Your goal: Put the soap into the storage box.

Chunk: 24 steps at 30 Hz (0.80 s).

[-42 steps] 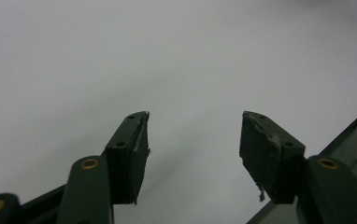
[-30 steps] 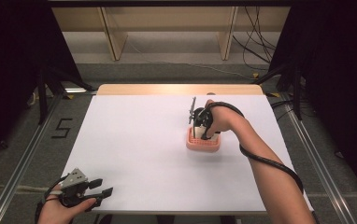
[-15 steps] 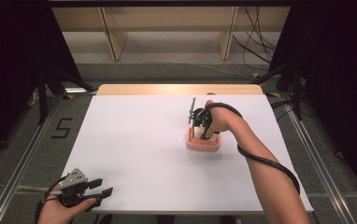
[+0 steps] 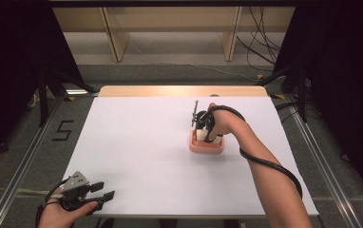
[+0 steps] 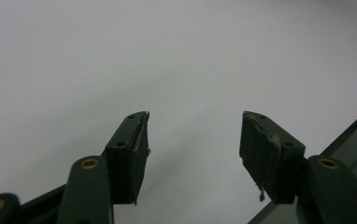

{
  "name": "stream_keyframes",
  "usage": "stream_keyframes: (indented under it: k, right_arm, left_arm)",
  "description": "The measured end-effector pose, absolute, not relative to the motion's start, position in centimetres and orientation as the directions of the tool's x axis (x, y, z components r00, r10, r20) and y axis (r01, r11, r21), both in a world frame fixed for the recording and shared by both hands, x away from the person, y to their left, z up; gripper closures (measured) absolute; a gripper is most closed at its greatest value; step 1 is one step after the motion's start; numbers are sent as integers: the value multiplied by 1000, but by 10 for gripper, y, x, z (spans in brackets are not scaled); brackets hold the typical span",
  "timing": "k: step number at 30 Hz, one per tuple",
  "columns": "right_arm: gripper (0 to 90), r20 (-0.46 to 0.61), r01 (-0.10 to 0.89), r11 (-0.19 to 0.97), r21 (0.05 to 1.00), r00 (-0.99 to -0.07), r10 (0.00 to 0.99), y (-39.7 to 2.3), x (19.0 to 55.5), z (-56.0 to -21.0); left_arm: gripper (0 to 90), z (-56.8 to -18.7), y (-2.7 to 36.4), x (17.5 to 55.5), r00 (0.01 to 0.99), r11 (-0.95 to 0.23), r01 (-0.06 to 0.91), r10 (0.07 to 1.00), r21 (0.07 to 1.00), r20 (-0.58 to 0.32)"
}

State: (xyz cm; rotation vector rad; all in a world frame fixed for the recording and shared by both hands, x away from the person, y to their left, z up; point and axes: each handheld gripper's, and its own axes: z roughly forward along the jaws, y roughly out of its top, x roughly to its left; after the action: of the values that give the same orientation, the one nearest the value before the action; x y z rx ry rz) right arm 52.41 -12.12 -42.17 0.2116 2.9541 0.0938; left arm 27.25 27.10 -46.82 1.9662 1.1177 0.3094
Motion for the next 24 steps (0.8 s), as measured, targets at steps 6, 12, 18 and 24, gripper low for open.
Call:
stream_keyframes:
  k: [6,12,18,24]
  right_arm:
    - [504,-147,180,982,65,-971,187,-120,521,-424]
    - [503,-155,139,988,70,-977,148,-120,524,-428]
    - [491,-148,165,984,65,-974,173,-117,521,-429]
    - [425,-127,200,973,114,-969,214,-118,519,-423]
  left_arm:
    - [418,-468,271,273,577,-260,596,797,760,-179]
    - [417,-469,271,273,574,-255,592,799,764,-179]
    - [417,-469,271,273,574,-253,593,799,765,-181]
    - [417,-468,271,272,573,-254,594,800,763,-179]
